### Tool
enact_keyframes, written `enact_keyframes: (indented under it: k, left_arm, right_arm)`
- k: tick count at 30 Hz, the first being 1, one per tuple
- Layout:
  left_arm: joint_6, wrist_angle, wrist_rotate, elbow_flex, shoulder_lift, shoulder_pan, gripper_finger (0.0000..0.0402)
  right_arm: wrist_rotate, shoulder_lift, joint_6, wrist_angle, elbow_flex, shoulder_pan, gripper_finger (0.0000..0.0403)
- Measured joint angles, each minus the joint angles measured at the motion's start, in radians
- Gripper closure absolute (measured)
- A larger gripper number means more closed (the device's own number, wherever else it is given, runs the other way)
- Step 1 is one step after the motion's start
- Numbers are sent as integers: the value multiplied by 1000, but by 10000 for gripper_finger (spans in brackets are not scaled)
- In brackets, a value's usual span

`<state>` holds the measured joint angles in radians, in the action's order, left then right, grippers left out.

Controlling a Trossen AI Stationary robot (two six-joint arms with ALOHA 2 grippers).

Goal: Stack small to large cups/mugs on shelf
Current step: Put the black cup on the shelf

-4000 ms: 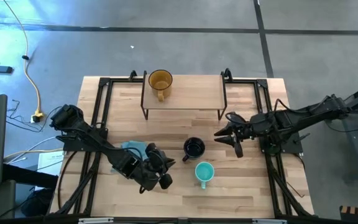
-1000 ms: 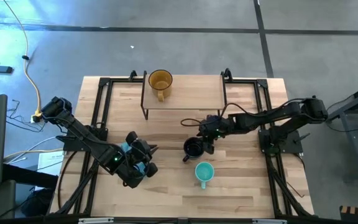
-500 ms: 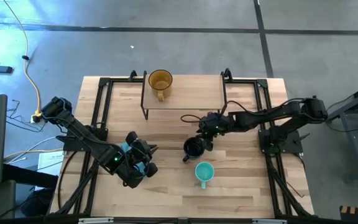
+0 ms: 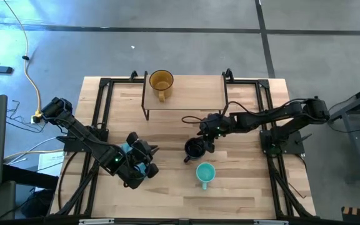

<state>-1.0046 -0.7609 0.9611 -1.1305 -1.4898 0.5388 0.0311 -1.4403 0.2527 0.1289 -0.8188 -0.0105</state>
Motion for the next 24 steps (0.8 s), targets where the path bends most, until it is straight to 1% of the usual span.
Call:
enact_keyframes:
  k: [5, 11, 16, 24]
  left_arm:
    - [0, 1, 0, 0, 0, 0, 364]
    - [-8, 2, 0, 0, 0, 0, 364]
    - [-22, 1, 1, 0, 0, 0, 364]
    - [-22, 1, -4, 0, 0, 0, 364]
  right_arm:
    - [4, -2, 0, -9, 0, -2, 307]
    - [25, -54, 0, -17, 0, -3, 307]
    - [3, -60, -5, -71, -1, -3, 307]
    - [2, -61, -26, -11, -1, -3, 307]
